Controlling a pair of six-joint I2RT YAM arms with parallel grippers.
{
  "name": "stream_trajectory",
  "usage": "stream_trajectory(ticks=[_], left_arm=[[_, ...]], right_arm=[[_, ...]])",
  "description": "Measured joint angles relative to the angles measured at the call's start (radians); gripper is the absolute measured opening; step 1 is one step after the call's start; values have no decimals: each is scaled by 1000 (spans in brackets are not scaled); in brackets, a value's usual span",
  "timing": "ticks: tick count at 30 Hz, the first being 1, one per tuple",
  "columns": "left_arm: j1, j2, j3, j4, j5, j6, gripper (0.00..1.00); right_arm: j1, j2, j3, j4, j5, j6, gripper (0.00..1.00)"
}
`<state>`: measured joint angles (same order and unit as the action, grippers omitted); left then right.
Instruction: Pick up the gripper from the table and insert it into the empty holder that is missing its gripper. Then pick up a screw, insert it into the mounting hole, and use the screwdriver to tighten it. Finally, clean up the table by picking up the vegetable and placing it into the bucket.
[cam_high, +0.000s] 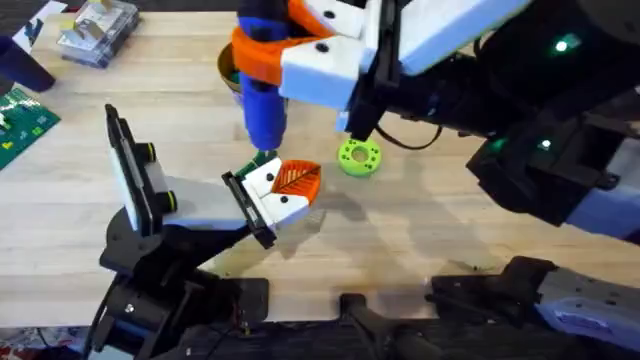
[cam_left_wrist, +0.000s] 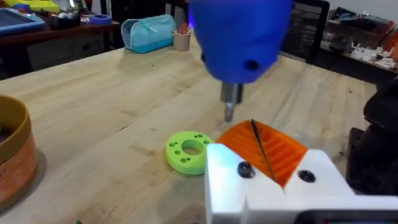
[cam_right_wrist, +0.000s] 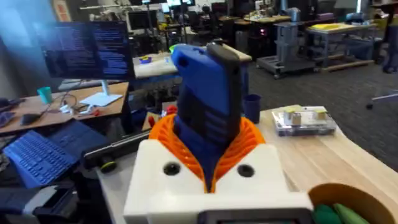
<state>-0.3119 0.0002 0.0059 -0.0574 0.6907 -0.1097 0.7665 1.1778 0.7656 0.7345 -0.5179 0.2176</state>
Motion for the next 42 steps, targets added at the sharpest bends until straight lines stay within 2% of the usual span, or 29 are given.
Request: stream_trajectory(ticks=[16,42], left_arm=[[0,0,0,0,0,0,13],[0,0,0,0,1,0,13]], right_arm=[[21,20,3,-55,-48,-16,26],[30,47,3,-48,-49,-4,26]])
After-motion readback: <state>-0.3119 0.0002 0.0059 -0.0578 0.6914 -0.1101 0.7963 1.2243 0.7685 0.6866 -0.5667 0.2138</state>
